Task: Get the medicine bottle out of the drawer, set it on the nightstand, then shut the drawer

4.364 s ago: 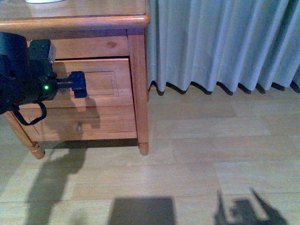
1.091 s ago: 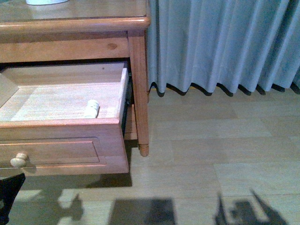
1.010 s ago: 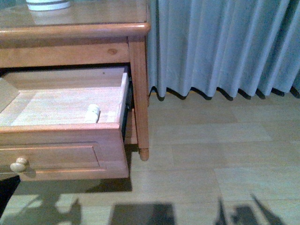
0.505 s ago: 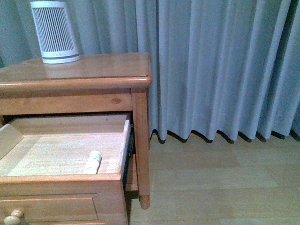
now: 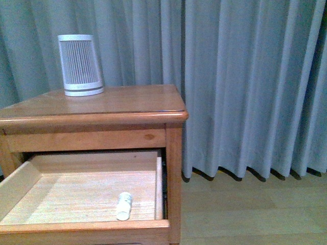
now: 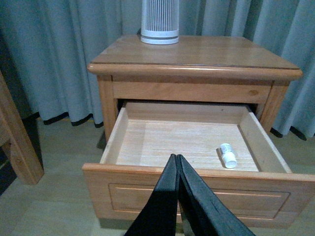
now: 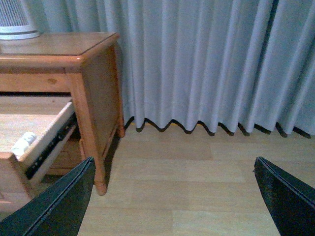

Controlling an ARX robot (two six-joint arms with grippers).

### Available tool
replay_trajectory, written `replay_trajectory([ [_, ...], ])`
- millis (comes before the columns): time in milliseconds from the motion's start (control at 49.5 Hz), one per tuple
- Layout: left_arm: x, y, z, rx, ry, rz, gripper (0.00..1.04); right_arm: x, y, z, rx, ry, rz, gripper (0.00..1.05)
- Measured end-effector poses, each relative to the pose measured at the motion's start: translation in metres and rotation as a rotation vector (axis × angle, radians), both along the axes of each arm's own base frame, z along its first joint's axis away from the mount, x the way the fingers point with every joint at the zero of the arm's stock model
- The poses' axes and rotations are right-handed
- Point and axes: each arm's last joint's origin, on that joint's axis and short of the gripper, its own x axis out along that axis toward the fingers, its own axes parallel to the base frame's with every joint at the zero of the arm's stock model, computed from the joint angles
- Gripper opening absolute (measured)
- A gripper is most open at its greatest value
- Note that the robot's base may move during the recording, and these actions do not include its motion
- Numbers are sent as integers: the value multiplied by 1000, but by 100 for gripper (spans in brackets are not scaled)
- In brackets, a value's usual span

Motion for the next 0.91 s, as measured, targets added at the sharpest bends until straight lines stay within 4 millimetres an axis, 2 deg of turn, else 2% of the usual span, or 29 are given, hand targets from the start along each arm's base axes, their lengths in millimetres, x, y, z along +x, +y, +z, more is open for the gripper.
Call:
replay_trajectory([
  [909,0,0,-36,1,-3,2,3,0,0,0,0,-1,8,98],
])
